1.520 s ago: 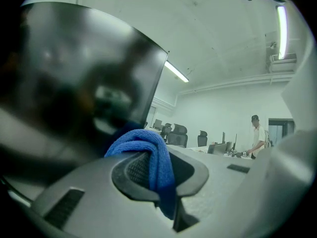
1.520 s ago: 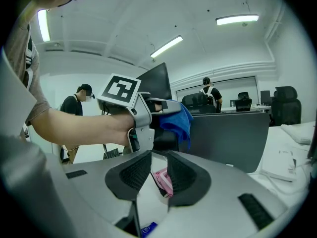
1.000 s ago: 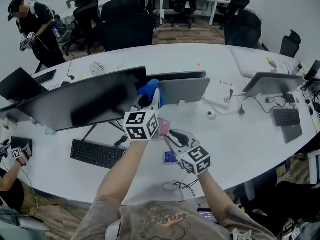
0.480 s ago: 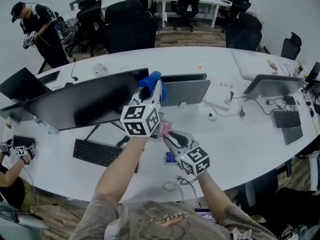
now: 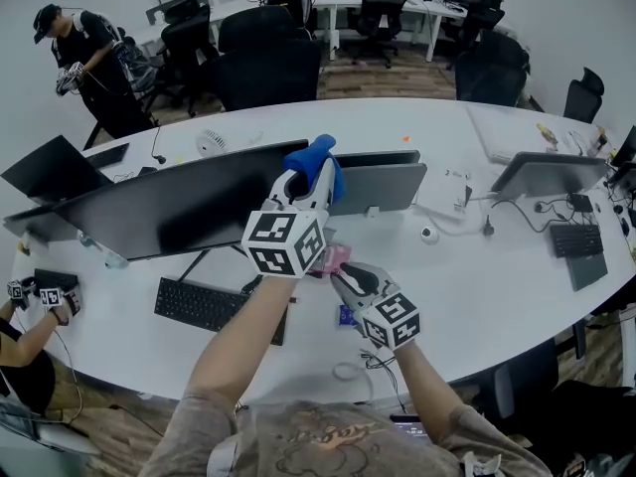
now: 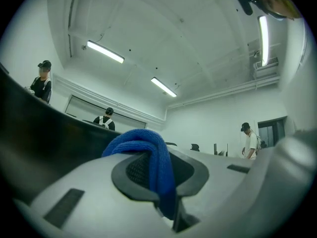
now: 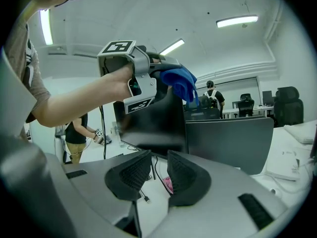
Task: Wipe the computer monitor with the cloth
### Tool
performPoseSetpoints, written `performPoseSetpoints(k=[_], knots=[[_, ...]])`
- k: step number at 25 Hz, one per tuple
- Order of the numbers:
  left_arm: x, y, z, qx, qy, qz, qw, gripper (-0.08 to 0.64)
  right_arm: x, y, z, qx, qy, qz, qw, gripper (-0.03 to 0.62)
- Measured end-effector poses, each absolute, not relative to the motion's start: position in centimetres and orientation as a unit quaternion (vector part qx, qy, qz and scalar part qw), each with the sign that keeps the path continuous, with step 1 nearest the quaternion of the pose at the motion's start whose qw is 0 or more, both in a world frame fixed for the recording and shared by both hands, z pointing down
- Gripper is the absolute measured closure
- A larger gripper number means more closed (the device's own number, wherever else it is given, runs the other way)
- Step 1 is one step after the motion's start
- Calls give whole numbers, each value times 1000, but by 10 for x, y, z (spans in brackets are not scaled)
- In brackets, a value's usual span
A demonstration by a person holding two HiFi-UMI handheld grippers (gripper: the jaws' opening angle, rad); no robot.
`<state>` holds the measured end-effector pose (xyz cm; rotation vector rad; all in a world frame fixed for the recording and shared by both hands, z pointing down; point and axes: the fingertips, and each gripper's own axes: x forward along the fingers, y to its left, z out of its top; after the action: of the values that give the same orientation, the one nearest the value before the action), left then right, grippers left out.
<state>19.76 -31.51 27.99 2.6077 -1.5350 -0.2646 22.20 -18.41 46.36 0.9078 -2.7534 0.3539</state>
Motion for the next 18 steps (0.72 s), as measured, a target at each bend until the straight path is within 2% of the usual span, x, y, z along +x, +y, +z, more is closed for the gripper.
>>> performPoseSetpoints(k=[11, 18], knots=[[189, -276, 284, 879, -467, -83, 47, 512, 209, -178, 461, 323, -933, 121, 106, 497], [147, -223, 304, 888, -451, -70, 49, 512, 182, -159, 455, 331, -932, 118, 94, 503]])
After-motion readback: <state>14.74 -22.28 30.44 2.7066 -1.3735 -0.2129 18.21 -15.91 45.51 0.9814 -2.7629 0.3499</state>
